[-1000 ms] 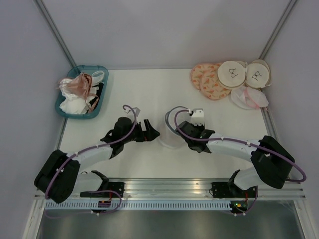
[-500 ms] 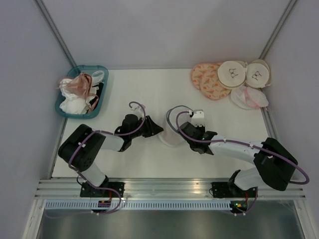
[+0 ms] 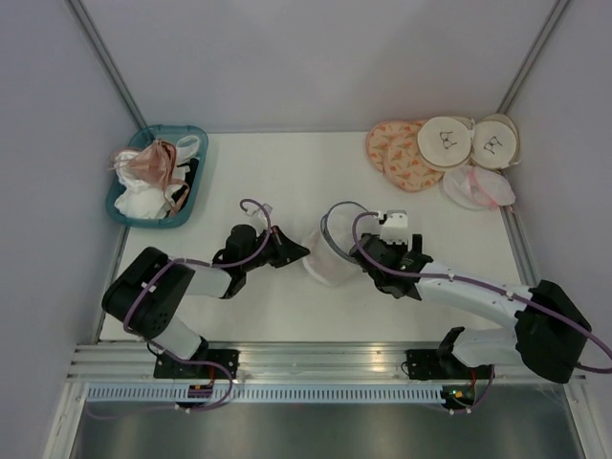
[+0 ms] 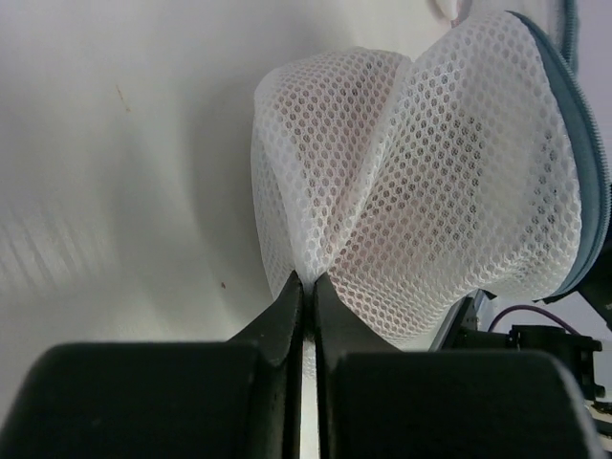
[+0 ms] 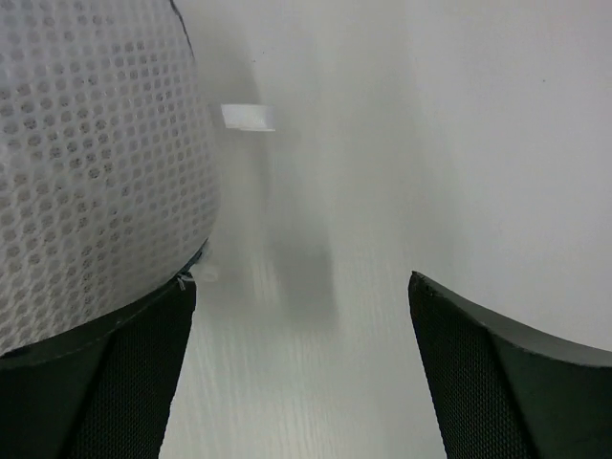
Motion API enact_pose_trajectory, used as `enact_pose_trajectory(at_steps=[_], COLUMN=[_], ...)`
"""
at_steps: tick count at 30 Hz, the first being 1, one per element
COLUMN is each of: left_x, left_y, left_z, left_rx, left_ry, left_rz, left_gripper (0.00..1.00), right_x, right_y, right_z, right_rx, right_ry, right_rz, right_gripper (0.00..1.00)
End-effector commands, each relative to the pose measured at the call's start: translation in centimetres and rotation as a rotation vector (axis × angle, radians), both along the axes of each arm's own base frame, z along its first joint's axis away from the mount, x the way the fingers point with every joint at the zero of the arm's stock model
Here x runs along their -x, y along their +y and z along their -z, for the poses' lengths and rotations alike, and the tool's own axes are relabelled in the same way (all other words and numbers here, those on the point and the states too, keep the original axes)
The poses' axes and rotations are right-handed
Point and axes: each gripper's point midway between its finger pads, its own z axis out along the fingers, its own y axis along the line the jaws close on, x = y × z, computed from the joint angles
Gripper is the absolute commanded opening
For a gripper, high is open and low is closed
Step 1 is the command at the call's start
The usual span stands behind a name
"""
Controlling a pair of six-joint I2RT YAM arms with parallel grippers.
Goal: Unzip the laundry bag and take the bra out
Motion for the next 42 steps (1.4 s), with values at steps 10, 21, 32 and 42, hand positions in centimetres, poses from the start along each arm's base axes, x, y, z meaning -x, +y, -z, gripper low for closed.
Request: enact_pose_trajectory(at_steps=[10,21,32,42], left_x=[1.3,2.8,3.2,4.2], left_y=[0.9,2.0,2.8,4.0], left_z=[-8.2,-10.6,-9.3,-5.8], left_rx=[0.022,0.036,0.005,-0.027], left_ry=[-0.198,-0.242,-0.228,-0.17], left_rz=[0.028,0.021,-0.006,-0.04], left_gripper=[0.02,0.02,0.02,0.02], right_x=[0.8,-0.6,-1.3,1.6], right_y=[7.3,11.7,5.5,-2.4], right_z=[-12.2,-11.0,-9.0,-6.9], right_rx=[-0.429,-0.469,-0.258,-0.02], right_ry=[-0.152,-0.094,-0.074,-0.027], right_rz=[-0.379,-0.457,-0.151,0.073], right_gripper=[0.98,0.98,0.98,0.98])
